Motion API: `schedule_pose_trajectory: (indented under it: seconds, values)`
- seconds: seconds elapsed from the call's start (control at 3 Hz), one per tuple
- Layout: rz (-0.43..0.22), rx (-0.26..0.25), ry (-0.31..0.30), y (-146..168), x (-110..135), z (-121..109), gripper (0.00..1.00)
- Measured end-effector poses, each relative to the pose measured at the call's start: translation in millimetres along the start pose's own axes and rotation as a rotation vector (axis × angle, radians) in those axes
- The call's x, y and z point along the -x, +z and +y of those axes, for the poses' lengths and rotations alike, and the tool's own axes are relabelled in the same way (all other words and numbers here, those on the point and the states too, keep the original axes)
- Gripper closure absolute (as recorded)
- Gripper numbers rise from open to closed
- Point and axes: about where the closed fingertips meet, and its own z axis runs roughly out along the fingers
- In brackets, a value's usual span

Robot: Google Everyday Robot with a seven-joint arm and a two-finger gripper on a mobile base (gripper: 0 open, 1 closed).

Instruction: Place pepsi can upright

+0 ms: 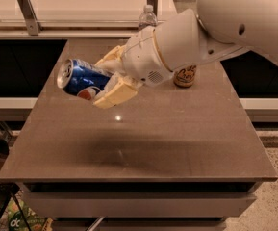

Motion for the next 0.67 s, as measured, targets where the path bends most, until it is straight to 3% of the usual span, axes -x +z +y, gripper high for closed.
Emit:
schedule_pose_trajectory:
  seconds: [0.33, 0.67]
  values:
    - [-0.064, -0.028, 0.030, 4.2, -1.6, 8.4, 1.00]
    - [-0.145, -0.070, 0.045, 5.4, -9.6, 1.7, 1.00]
